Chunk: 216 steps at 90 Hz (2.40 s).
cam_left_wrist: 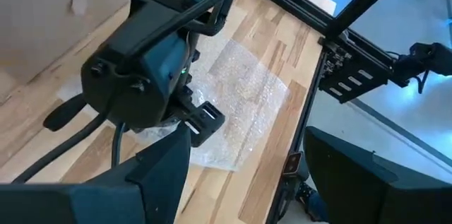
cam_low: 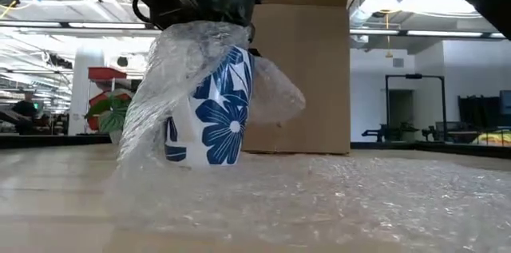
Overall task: Wrap mug
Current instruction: Wrap the blue mug with bubble wrap
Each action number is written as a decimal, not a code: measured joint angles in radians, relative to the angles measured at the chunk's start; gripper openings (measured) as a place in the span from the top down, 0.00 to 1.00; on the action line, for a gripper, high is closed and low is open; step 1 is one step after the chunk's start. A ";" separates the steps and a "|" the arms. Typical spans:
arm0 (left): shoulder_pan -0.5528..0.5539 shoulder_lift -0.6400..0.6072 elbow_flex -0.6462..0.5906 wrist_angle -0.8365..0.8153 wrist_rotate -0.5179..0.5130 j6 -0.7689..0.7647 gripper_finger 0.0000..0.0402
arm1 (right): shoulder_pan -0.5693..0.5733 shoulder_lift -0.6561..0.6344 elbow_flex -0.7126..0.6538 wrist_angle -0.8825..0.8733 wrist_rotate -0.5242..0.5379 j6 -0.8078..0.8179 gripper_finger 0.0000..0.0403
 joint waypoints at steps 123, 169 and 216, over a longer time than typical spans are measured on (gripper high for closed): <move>0.026 0.188 -0.026 -0.020 -0.044 -0.505 0.37 | 0.201 -1.127 -1.188 0.341 -0.062 -0.237 0.86; 0.186 0.227 -0.026 0.053 0.072 -0.432 0.37 | 0.260 -1.284 -1.607 0.612 -0.100 -0.237 0.52; 0.222 0.228 -0.026 0.103 0.093 -0.201 0.37 | 0.271 -1.264 -1.820 0.912 0.034 -0.260 0.39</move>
